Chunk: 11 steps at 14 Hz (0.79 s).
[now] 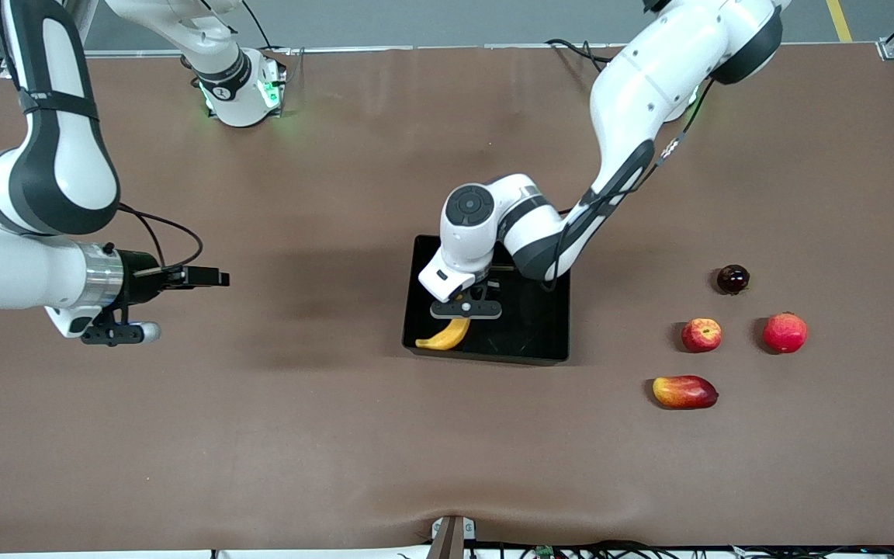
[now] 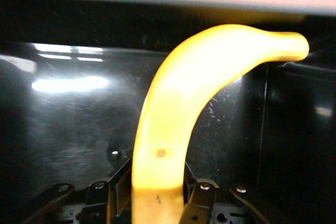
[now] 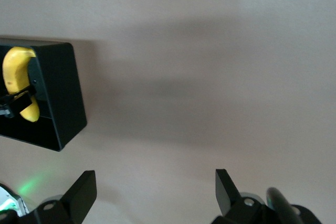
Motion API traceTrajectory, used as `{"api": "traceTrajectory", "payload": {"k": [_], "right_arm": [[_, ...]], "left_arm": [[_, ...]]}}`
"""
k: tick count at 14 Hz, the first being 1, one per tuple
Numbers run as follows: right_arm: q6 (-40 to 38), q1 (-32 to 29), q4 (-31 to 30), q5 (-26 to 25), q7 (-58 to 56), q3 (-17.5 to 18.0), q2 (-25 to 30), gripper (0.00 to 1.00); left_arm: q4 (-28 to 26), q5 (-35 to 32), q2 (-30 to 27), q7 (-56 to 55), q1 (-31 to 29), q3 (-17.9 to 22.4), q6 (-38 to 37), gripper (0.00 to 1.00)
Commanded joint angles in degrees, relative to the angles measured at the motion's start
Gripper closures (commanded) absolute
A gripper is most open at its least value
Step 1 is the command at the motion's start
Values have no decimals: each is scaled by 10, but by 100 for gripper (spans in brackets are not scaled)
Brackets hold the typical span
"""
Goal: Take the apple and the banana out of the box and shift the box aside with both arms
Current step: 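Lift the banana with the left gripper while the right gripper reaches the box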
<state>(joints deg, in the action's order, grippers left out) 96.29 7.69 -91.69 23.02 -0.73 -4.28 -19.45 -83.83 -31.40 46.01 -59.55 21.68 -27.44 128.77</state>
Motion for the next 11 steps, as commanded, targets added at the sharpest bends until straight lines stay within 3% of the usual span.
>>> {"api": "traceTrajectory", "payload": {"k": [1,5,8,11], "right_arm": [[27,42,-2,30,61,-5,-1,0],[121,129,-2,33,145,-5,-34,0],[231,207,-1,33,211,-5,-87,0],[314,254,5,32,249,-5,-140,0]], "left_arm": [[-19,-9,-64,5,-22,0,-46,100],[-75,24,-159,49,-125,-23,-79,100],[-108,28,-181,80,-232,-60,-85,100],[-111,27,-181,83,-298,-63,-88,100]]}}
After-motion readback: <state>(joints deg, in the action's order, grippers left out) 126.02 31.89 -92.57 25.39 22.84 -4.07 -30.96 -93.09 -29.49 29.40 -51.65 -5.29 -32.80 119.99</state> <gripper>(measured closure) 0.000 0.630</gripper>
